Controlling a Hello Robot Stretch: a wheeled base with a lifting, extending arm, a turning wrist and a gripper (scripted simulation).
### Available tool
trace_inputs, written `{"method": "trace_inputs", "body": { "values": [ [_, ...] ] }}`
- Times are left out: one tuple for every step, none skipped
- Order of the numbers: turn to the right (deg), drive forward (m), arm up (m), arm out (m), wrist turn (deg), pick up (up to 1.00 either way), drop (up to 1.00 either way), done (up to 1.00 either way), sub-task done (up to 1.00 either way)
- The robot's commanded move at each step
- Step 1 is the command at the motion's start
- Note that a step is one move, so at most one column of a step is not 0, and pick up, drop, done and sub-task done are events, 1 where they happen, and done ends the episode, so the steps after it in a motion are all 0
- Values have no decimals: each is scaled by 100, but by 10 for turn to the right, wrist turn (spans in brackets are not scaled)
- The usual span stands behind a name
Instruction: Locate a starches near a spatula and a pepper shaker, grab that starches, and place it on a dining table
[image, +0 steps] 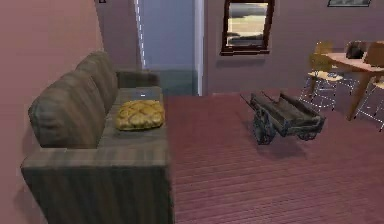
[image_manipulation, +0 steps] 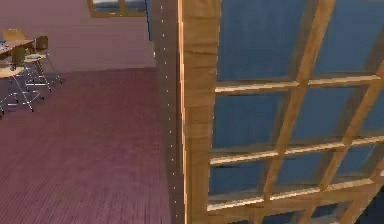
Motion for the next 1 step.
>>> {"method": "trace_inputs", "body": {
  "values": [
    [-270,0,0,0,0,0,0,0,0]
  ]
}}
